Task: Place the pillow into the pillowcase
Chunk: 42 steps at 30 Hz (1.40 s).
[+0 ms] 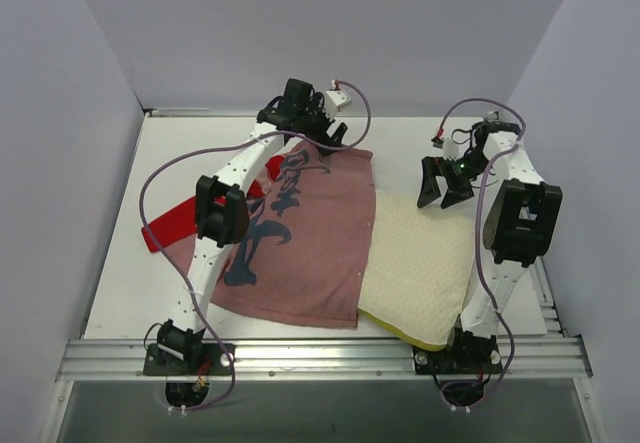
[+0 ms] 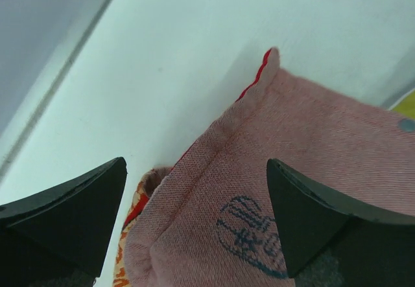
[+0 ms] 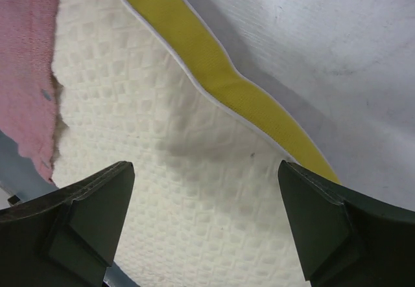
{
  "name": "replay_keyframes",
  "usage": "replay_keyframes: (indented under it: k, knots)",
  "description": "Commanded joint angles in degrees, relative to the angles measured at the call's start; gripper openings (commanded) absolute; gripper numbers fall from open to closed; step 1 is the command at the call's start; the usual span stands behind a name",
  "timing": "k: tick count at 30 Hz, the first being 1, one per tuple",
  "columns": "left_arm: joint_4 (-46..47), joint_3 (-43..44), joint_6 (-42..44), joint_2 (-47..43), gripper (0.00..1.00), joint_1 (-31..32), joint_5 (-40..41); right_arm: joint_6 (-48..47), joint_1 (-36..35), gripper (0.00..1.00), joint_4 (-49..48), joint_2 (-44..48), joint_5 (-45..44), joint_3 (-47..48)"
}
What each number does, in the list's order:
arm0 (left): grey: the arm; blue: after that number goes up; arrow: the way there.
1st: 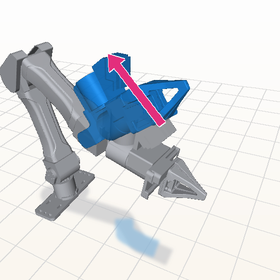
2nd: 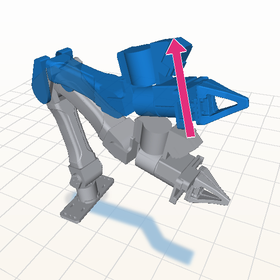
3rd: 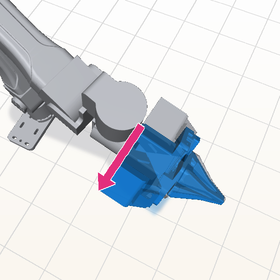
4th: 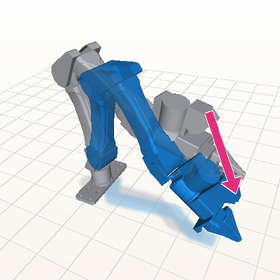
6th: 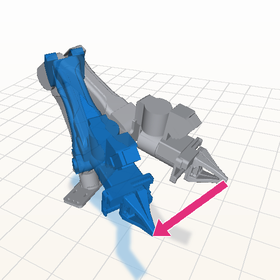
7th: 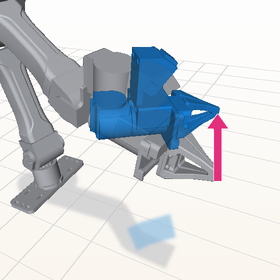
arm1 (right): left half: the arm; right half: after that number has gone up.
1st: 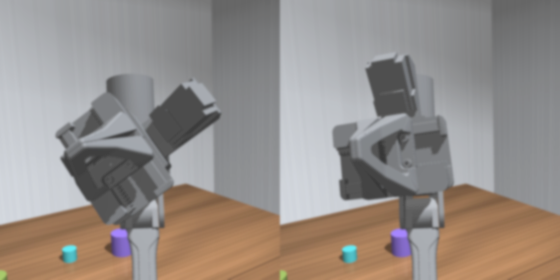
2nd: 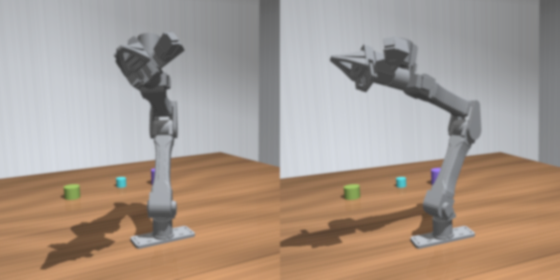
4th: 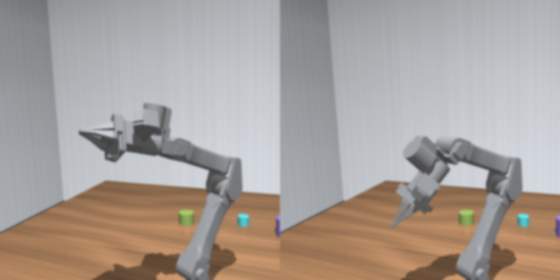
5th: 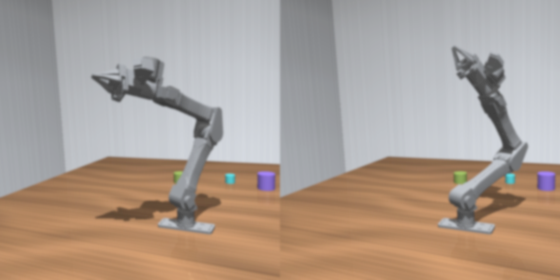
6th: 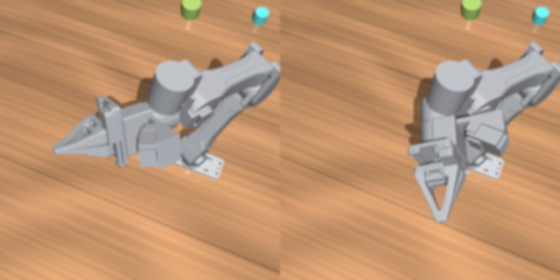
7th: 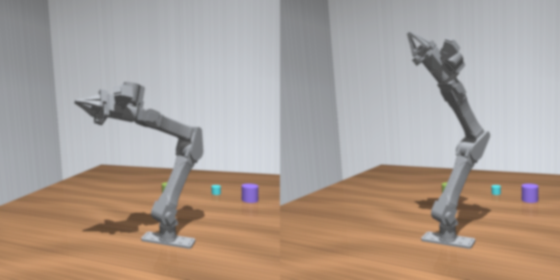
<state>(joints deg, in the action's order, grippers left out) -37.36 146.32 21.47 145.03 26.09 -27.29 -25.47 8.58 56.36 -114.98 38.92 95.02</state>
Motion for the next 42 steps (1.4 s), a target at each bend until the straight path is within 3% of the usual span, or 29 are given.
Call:
replay_keyframes:
  k: [1, 6, 8, 10, 11, 12, 14, 15, 17, 18, 24, 30, 35, 36, 42]
  knots:
    - [9.05, -2.88, 1.29, 0.78, 0.97, 1.25, 4.08, -2.39, -1.20, 1.00, 2.00, -2.53, -3.85, -0.71]
    - [8.11, 0.28, 4.09, 5.61, 0.97, 1.95, 3.39, -4.76, -2.16, 0.98, 3.14, -3.41, -2.36, -4.14]
    - [6.26, -0.59, 6.72, 6.05, 0.89, 2.48, 2.07, -5.20, -2.25, 0.95, 3.49, -3.85, -1.74, -4.41]
    - [4.41, -3.30, 8.31, 5.88, 0.79, 3.00, 1.28, -5.20, -2.25, 0.83, 3.85, -4.90, 0.09, -3.97]
    - [3.88, -4.11, 9.63, 5.88, 0.72, 3.61, 1.10, -4.85, -2.25, 0.75, 3.85, -5.25, 0.89, -3.62]
    - [3.01, -4.55, 10.16, 5.96, 0.65, 3.88, 1.01, -4.50, -2.25, 0.54, 3.93, -5.95, 1.94, -2.66]
    - [1.60, -3.68, 10.60, 6.31, 0.30, 4.67, -1.17, -3.36, -2.43, 0.25, 3.85, -6.57, 5.46, -1.69]
    - [1.16, -3.24, 10.00, 6.23, 0.17, 4.85, -2.49, -2.66, -2.60, 0.02, 3.59, -6.92, 6.69, -0.29]
    - [1.76, -1.49, 6.59, 5.44, 0.02, 5.38, -6.35, -0.81, -3.74, 0.00, 3.67, -7.45, 11.06, 1.47]
    - [2.29, -0.52, 5.61, 5.26, 0.00, 6.42, -7.16, 0.33, -4.35, 0.00, 3.67, -7.54, 12.40, 2.00]
    - [6.77, 0.28, 0.42, 0.61, 0.00, 11.78, -11.37, 2.09, -10.42, 0.00, 3.32, -5.53, 18.98, 4.11]
    - [12.82, -5.34, -8.37, -5.63, 0.00, 11.54, -9.38, 6.22, -6.84, 0.00, 1.75, -2.10, 23.83, 6.75]
    - [18.98, 8.95, -15.91, -3.19, 0.00, 5.31, -4.62, 11.83, -3.31, 0.00, -1.51, -0.34, 23.66, 14.91]
    - [23.69, 10.55, -16.98, -3.18, 0.00, 4.68, -4.27, 12.72, -3.22, 0.00, -3.17, 0.19, 23.84, 19.28]
    - [39.01, 6.00, -11.64, -13.18, 0.00, 5.72, -2.86, 22.84, -5.94, 0.00, -17.48, 7.72, 24.28, 29.60]
